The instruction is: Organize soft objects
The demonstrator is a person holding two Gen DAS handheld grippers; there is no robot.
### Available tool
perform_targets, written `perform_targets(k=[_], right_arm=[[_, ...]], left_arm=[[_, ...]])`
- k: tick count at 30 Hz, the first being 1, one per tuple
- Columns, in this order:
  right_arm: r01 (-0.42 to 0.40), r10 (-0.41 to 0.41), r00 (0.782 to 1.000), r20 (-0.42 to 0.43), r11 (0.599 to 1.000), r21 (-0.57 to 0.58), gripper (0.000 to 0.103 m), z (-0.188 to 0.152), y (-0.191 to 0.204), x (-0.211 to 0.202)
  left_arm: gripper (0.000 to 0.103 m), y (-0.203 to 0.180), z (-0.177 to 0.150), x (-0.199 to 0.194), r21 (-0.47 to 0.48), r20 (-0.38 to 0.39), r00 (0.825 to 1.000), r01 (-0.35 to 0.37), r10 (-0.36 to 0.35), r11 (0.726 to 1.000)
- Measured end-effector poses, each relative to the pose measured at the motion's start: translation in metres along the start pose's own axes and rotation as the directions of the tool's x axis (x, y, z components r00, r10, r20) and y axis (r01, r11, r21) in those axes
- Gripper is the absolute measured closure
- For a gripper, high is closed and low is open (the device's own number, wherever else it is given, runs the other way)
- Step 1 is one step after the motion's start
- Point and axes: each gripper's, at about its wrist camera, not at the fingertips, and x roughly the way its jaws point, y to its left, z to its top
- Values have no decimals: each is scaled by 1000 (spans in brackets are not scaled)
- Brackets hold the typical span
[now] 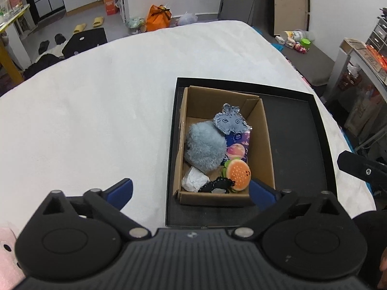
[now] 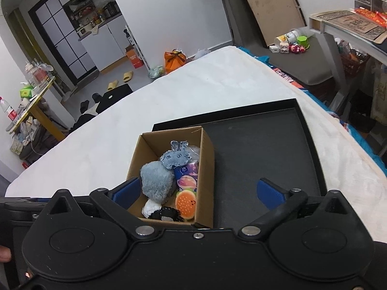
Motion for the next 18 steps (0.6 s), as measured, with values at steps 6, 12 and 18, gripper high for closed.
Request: perform_targets(k=[6, 12, 18], right_arm=[[12, -12, 1000, 29, 1000, -2, 0, -8, -6, -20], [74, -74, 994, 76, 997, 1, 0, -15, -5, -45], [81, -84, 989, 123, 996, 32, 0, -22, -3, -66]], left_arm=[[0, -3, -15, -23, 18, 43, 999, 16, -16, 1000], [0, -4, -28, -46, 18, 96, 995, 22, -23, 1000], [0, -3, -39, -73, 25, 162, 986, 32, -35, 999]])
